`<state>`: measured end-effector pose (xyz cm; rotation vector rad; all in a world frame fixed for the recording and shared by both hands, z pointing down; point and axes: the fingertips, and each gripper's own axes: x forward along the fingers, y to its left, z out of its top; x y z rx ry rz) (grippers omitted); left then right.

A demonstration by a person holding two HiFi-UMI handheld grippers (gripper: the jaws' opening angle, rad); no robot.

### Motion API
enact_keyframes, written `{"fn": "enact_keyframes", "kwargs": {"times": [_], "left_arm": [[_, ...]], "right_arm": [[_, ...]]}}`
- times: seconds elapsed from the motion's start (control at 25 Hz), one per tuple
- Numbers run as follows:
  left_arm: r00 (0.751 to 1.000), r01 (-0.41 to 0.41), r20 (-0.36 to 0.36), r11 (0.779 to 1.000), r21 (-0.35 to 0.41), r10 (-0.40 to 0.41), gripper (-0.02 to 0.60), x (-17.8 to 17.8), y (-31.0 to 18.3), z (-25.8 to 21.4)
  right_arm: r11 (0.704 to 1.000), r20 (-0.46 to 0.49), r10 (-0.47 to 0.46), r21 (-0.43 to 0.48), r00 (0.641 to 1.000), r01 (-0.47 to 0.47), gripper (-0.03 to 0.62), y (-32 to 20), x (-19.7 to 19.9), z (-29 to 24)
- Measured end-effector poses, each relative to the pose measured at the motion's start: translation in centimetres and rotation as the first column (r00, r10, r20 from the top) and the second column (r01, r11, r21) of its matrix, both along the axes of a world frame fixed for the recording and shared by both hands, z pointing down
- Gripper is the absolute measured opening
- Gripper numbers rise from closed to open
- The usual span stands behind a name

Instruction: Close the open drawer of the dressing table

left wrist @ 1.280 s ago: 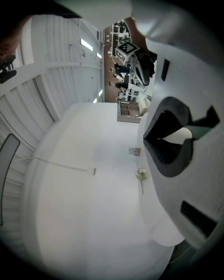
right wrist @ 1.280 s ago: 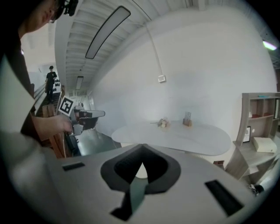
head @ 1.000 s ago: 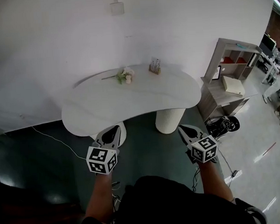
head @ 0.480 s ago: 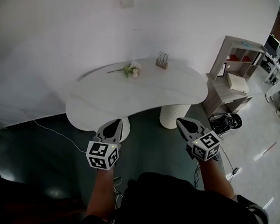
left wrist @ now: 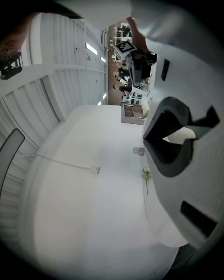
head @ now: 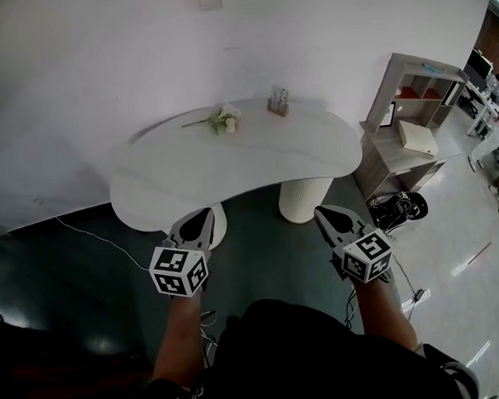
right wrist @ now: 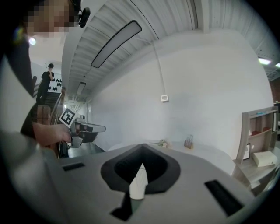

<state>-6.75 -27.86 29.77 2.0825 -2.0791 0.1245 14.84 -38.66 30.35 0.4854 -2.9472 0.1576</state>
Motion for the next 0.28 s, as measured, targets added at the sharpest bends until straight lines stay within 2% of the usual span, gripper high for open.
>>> {"fn": "enact_keyframes", "kwargs": {"times": [0.28], "left_arm": [[1.0, -0.024, 0.005, 1.0, -0.016, 0.024, 0.008, 2.2, -1.1, 0.7]], "right_arm": [[1.0, 0.006, 0.007, 0.005, 1.0, -0.007, 0.003, -0.6, 1.5, 0.1]]}}
